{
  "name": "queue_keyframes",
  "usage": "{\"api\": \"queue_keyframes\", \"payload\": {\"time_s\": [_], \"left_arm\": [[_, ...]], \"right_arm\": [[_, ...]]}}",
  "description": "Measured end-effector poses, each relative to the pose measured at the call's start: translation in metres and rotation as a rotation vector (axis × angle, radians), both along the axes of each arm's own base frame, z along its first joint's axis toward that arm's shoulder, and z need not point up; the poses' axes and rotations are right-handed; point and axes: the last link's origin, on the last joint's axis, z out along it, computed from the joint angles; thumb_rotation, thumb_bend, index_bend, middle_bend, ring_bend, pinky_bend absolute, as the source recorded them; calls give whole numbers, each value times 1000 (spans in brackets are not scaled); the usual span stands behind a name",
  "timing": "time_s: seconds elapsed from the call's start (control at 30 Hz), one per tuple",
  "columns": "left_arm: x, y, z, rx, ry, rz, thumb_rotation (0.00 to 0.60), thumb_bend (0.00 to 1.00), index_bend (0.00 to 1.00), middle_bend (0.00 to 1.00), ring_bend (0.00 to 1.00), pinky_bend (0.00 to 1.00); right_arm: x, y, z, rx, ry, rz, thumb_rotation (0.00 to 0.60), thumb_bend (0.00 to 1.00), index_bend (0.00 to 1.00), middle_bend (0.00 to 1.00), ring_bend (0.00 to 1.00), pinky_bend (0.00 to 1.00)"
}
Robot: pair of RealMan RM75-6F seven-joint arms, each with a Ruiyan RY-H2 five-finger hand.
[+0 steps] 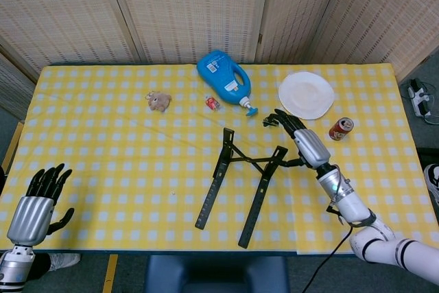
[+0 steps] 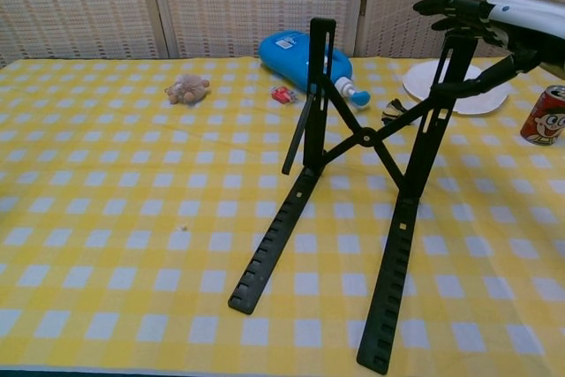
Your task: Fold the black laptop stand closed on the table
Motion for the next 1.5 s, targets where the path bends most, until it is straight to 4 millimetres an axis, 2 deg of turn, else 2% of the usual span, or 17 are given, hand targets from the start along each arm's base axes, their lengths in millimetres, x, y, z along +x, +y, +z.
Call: {"api": "queue_keyframes", "payload": {"time_s": [0.2, 0.4, 0.63, 1.03, 1.5], "left_arm": [[-1, 1, -1, -3, -4, -5, 600, 351, 0, 29, 38, 0], [0, 1, -4, -11, -11, -10, 600, 349, 0, 29, 38, 0], [-4, 1, -6, -17, -11, 0, 600, 350, 0, 29, 38, 0], [-4, 1, -8, -24, -7, 1, 600, 350, 0, 29, 38, 0], [-7, 0, -7, -23, -8, 5, 600, 349, 0, 29, 38, 0]], "right_arm": [[-13, 15, -1, 16, -6, -31, 600, 272, 0, 0, 6, 0], [-19, 21, -11, 19, 16, -60, 600, 271, 0, 5, 79, 0], [-23, 20, -27, 19, 54, -107, 600, 272, 2, 123, 167, 62], [-27, 16, -43, 36, 50, -147, 600, 272, 176, 273, 284, 161], [-27, 14, -52, 56, 47, -168, 600, 272, 308, 395, 388, 234]]}}
